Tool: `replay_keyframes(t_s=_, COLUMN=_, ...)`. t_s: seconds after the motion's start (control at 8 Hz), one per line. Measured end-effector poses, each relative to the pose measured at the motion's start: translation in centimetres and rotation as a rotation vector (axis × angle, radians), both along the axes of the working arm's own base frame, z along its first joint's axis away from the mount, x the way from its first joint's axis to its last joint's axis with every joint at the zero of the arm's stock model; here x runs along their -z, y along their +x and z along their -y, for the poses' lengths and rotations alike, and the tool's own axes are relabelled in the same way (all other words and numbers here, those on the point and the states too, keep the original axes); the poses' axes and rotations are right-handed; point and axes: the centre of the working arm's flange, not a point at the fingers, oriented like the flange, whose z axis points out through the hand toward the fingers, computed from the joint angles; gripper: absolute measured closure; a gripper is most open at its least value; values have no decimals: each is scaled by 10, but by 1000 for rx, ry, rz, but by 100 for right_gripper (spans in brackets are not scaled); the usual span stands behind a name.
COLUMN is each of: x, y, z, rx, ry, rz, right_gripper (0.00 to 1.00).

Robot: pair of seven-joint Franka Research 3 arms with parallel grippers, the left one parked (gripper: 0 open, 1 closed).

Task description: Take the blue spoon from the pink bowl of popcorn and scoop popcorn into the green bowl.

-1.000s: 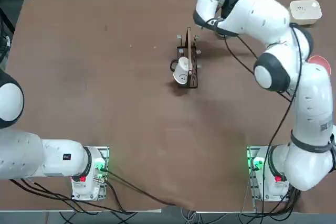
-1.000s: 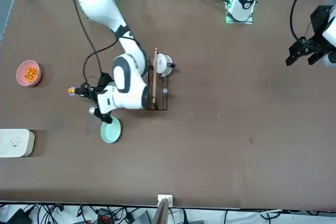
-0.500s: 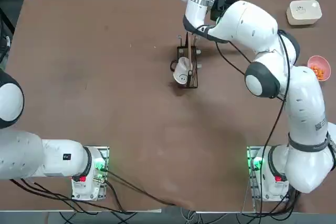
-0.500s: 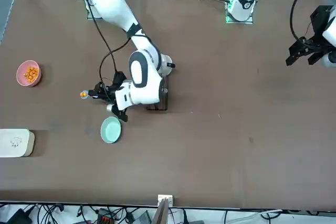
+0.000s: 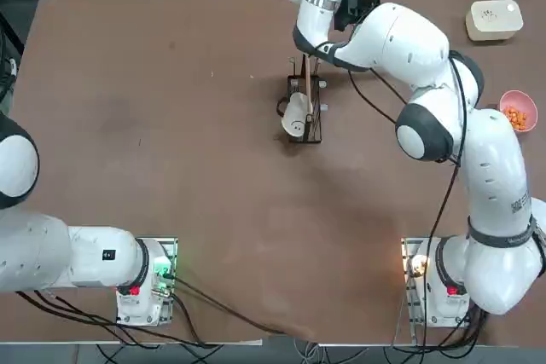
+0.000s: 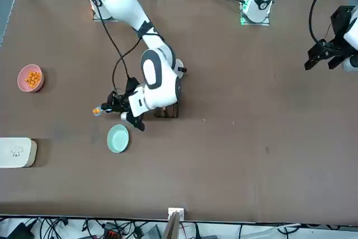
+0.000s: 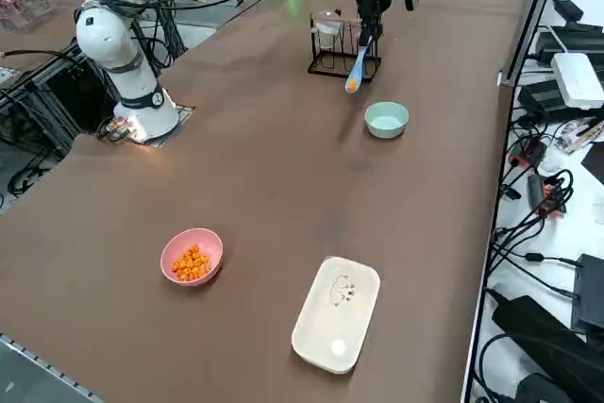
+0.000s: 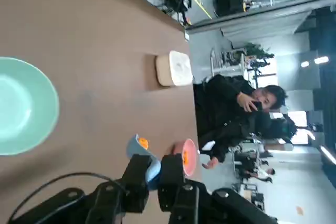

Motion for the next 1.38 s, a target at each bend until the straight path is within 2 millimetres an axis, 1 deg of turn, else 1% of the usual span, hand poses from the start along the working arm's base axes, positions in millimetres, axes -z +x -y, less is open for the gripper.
replay_keyframes(t_s=0.5, x=5, y=-3, z=-29, rx=-71, ry=79, rz=89, right_gripper=87)
replay_keyframes(t_s=0.75, x=9, y=-3, z=-38, rx=-80, ry=131, rz=120, right_gripper=87)
replay_keyframes(t_s=1.0, x=6, y=3, z=-40, rx=-98, ry=175, rz=135, right_gripper=87)
replay_keyframes(t_s=1.12, x=4, y=9, z=-37, rx=-88, ry=221, rz=137, right_gripper=87)
replay_keyframes(t_s=1.38, x=-7, y=25, z=-25, rx=-62, ry=298, rz=155, right_gripper=87)
